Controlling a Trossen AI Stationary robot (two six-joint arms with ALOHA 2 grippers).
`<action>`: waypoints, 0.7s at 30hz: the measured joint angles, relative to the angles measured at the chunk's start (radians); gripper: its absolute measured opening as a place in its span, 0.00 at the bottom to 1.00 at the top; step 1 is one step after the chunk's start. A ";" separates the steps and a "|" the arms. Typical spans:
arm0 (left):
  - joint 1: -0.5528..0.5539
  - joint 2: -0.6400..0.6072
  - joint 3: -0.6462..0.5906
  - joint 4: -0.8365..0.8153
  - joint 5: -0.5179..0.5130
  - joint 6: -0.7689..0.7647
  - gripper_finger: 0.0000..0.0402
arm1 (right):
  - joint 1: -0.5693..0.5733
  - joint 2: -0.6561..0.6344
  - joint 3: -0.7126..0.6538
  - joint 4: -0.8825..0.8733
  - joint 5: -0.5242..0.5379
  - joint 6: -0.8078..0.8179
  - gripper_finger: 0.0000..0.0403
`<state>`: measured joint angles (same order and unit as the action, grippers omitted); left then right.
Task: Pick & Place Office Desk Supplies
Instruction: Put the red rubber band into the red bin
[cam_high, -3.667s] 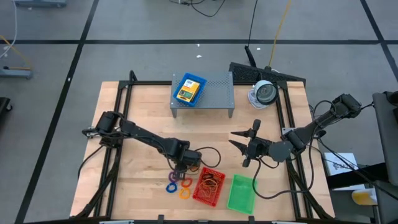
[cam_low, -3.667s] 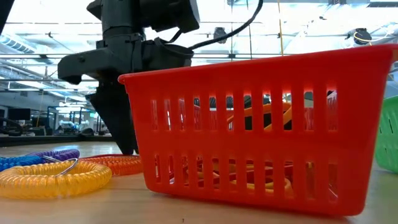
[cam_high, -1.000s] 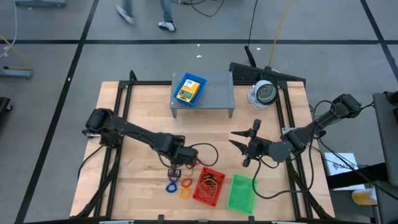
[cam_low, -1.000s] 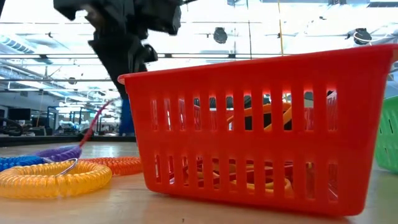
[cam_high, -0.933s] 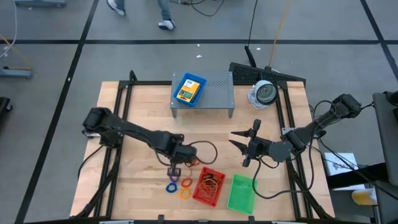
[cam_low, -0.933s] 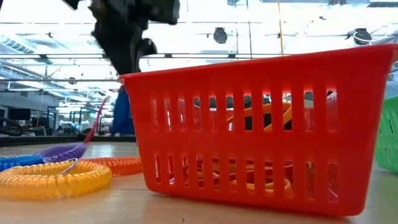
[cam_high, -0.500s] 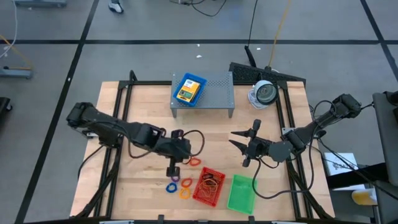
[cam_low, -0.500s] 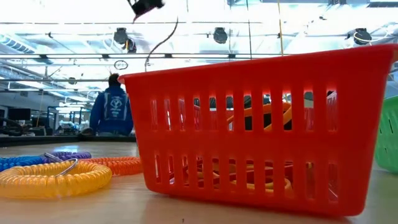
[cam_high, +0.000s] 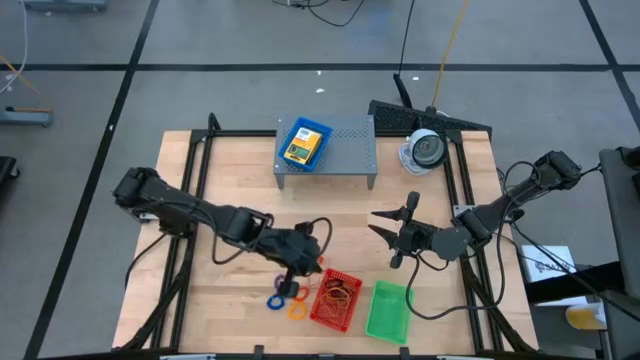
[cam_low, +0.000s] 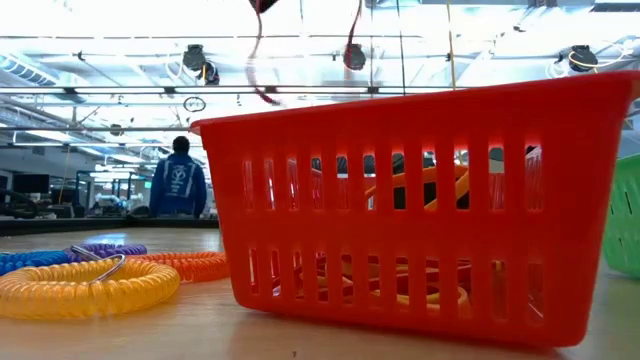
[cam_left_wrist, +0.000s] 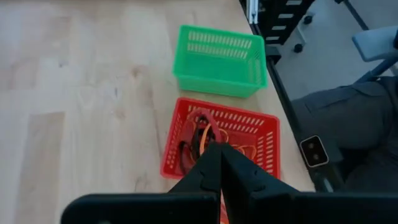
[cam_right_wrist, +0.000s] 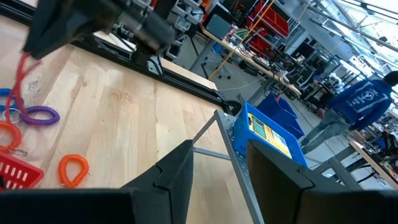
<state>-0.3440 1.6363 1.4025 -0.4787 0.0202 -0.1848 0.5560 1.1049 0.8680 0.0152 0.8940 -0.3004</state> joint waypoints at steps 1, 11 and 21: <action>-0.001 0.013 0.000 0.011 0.003 -0.001 0.00 | 0.000 0.000 0.000 0.000 0.000 0.000 0.35; -0.013 0.149 0.000 0.162 0.073 -0.039 0.00 | 0.000 0.000 0.000 -0.005 0.000 0.000 0.35; -0.013 0.271 0.000 0.240 0.089 -0.040 0.00 | 0.000 0.000 0.000 -0.008 0.000 0.000 0.35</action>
<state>-0.3567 1.9072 1.4021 -0.2389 0.1088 -0.2249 0.5560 1.1049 0.8680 0.0071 0.8936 -0.3003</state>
